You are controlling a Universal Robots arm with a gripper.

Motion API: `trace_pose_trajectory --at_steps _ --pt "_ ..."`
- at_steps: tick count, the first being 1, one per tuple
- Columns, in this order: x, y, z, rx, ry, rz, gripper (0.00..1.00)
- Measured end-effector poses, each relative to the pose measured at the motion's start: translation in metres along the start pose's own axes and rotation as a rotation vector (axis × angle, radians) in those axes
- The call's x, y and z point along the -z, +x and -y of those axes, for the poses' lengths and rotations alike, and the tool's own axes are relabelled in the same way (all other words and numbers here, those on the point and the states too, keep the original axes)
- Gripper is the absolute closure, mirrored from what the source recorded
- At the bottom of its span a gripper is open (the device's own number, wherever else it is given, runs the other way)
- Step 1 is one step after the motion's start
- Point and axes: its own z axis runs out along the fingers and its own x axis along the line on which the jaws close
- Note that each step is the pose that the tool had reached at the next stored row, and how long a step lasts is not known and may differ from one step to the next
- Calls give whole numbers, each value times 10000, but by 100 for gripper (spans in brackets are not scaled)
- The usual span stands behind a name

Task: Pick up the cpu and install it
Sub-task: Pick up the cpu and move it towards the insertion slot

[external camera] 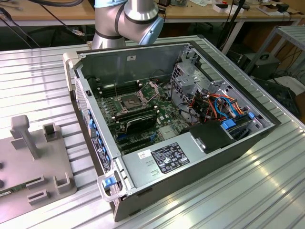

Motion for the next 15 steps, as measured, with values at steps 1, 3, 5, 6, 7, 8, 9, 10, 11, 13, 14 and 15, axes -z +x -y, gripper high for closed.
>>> trace_pose_trajectory --at_steps 1,3,5,6,7,8,9,10,11,13,14,15 --pt "1 -1 0 0 1 -1 45" --pt "-1 -8 0 0 0 1 45" --pt "-1 -9 0 -1 -1 0 45" --pt "-1 -10 0 -1 -1 1 45" --pt "-1 -10 0 0 -1 1 45" --pt "0 -10 0 0 0 1 45" --pt "-1 -11 0 0 -1 1 45" --pt "-1 -13 0 0 0 1 45" --pt "-1 -17 -1 1 -1 1 45" --pt "-1 -25 0 1 0 1 45" --pt "-1 -35 -1 1 0 1 45" --pt "-1 -40 -1 0 -1 1 45"
